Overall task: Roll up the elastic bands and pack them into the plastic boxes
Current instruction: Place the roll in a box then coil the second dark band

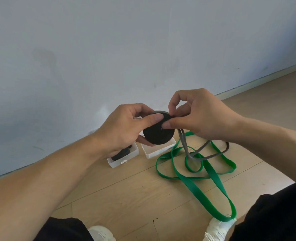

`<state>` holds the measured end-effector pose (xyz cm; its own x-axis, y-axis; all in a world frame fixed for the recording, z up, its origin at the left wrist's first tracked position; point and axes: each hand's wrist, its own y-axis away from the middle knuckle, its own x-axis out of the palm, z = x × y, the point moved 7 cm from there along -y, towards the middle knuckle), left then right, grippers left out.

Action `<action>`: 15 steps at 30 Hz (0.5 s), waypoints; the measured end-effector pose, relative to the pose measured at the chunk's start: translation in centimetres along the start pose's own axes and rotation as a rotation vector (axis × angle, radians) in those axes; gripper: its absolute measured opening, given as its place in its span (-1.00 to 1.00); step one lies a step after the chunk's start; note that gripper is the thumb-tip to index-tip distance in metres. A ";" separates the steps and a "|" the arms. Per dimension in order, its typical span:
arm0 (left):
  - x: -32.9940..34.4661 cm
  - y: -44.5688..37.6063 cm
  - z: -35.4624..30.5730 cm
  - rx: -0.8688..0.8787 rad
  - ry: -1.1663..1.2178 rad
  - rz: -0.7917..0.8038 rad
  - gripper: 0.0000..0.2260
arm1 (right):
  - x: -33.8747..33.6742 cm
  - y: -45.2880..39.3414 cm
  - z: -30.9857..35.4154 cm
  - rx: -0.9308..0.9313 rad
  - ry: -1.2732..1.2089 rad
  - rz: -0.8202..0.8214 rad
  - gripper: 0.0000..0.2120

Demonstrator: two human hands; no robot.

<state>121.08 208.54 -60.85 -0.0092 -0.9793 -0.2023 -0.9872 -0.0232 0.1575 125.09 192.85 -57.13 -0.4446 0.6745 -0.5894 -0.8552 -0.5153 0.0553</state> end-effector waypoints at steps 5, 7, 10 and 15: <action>0.2 0.1 0.2 -0.068 0.282 -0.040 -0.74 | -0.8 -0.2 -0.7 0.016 -0.125 -0.137 -0.64; 0.1 0.1 0.0 -0.066 0.374 -0.058 -0.78 | -0.8 -0.3 -1.1 0.046 -0.154 -0.114 -0.64; 0.1 0.1 -0.2 -0.062 0.483 -0.079 -0.82 | -0.5 -0.5 -1.6 0.077 -0.208 -0.046 -0.65; -0.1 0.0 -0.1 -0.061 0.535 -0.077 -0.79 | -0.4 -0.8 -1.6 0.033 -0.272 -0.048 -0.72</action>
<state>121.12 208.61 -60.76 0.1602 -0.9395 0.3027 -0.9708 -0.0945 0.2203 126.40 192.18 -58.22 -0.4550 0.8171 -0.3541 -0.8831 -0.4651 0.0615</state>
